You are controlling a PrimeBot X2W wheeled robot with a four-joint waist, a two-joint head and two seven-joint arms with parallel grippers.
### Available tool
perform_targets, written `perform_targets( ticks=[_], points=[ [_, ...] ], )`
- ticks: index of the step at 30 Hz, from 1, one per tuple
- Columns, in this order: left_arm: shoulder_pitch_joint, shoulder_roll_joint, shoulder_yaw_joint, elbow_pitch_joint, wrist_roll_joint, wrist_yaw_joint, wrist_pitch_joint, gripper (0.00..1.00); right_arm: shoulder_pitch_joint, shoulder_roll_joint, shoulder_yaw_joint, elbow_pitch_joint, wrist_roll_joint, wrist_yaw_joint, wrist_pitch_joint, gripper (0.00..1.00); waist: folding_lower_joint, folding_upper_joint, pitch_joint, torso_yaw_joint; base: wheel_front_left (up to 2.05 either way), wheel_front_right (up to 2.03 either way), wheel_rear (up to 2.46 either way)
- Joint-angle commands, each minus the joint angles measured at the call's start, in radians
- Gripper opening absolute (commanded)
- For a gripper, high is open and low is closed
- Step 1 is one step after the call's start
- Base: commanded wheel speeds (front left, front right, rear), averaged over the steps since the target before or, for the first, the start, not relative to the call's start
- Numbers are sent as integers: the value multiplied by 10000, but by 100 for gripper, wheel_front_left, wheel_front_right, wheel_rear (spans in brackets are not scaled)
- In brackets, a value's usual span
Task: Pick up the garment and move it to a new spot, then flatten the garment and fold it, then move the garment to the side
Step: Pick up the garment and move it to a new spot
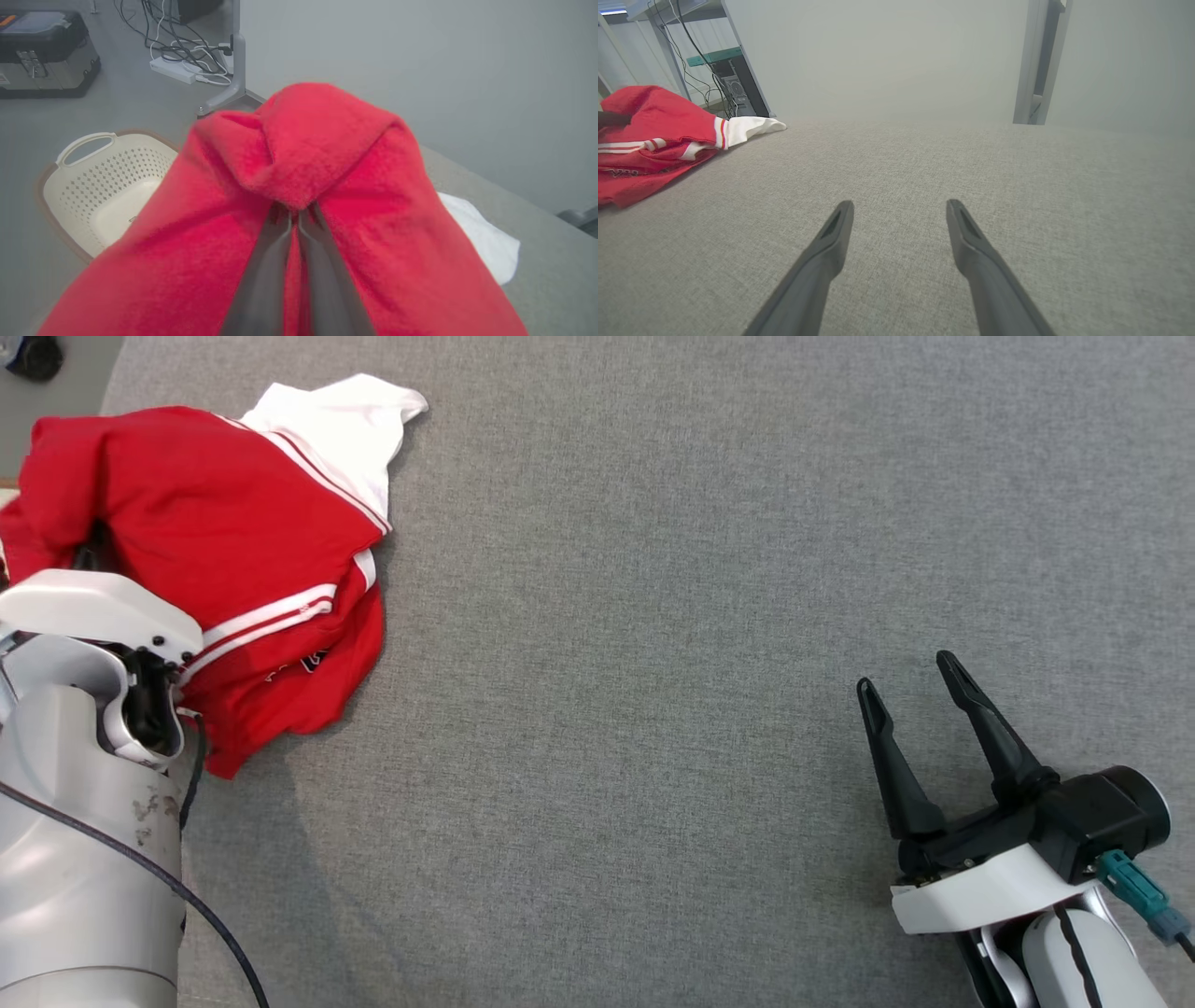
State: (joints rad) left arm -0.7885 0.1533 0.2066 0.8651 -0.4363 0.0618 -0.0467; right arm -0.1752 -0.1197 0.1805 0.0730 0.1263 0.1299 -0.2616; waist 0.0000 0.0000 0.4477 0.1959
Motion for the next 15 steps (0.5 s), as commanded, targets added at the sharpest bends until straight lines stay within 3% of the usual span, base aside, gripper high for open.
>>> perform_targets(
  ticks=[1,8,15],
  points=[
    [-31,77,0,-232,-32,-122,-265,0,-2,40,17,10,78,15,-56,100,0,0,-206,-58,0,0,0],
    [340,213,-60,-1215,19,-360,-770,0,173,237,93,152,159,15,-54,100,0,0,-932,-246,0,0,0],
    [1075,337,-186,-3210,-3,-383,-313,0,439,496,205,304,277,15,-54,100,0,0,-1964,-615,0,0,0]
  ],
)
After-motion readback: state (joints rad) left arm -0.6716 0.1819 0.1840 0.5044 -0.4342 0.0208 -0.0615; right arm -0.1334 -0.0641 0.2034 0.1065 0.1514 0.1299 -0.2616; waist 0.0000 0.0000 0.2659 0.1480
